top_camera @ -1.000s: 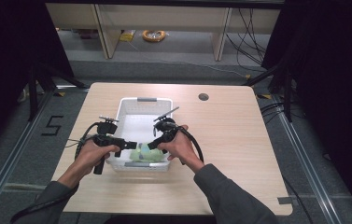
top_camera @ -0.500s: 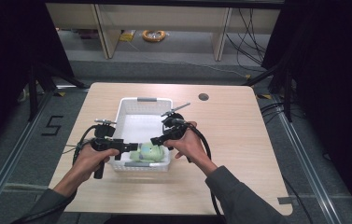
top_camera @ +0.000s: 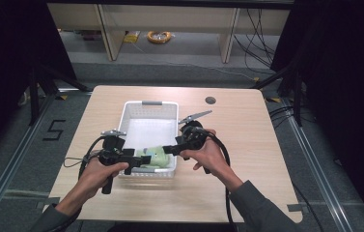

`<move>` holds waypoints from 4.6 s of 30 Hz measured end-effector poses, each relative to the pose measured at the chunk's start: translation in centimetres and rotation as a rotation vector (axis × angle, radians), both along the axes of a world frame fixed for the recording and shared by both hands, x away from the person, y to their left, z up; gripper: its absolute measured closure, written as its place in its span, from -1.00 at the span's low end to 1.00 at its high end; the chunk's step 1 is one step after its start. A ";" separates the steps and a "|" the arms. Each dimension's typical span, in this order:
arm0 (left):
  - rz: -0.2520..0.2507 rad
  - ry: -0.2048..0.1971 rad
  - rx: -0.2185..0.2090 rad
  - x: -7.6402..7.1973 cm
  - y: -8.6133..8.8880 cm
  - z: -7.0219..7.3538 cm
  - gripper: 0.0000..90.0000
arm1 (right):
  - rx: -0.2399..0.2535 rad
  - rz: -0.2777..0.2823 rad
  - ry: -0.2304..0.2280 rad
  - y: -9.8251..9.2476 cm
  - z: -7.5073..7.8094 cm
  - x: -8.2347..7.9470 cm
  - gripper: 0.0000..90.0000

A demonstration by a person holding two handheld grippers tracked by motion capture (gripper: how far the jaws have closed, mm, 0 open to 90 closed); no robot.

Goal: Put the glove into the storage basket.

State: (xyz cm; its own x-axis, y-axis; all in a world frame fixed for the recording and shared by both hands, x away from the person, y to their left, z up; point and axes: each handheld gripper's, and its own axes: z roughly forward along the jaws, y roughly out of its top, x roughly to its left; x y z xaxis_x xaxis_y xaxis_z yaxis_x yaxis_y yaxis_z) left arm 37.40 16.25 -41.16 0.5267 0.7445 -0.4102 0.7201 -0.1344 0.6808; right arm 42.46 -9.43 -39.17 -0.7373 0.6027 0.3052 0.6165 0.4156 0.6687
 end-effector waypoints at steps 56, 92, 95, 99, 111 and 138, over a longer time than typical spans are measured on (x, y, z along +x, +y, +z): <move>-0.180 -0.074 -0.017 -6.8 -4.5 -3.5 -0.59 | -0.002 -0.044 -0.127 -9.4 -3.6 -8.5 -0.41; -0.200 -0.101 0.069 -9.7 -5.1 -8.1 -0.59 | 0.061 -0.050 -0.086 -12.0 -8.4 -12.0 -0.64; -0.231 -0.118 0.099 -9.7 -4.8 -8.3 -0.59 | 0.043 -0.060 -0.088 -12.2 -8.5 -12.3 -0.64; -0.211 -0.122 0.073 -10.0 -4.8 -8.3 -0.60 | 0.037 -0.052 -0.097 -12.6 -8.9 -12.5 -0.64; -0.213 -0.123 0.115 -11.0 -4.8 -8.8 -0.65 | 0.021 -0.042 -0.117 -13.2 -9.3 -13.8 -0.64; -0.253 -0.153 0.166 -12.7 -5.2 -9.2 -0.65 | -0.057 -0.008 -0.140 -13.7 -10.5 -16.3 -0.64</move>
State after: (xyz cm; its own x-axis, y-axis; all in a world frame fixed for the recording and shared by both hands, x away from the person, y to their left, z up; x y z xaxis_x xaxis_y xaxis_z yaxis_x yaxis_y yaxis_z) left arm 24.73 11.04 -50.40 0.7493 0.6323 -0.1968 0.5413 -0.4136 0.7321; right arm 26.14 -23.09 -49.65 -0.7650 0.6225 0.1650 0.5227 0.4506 0.7237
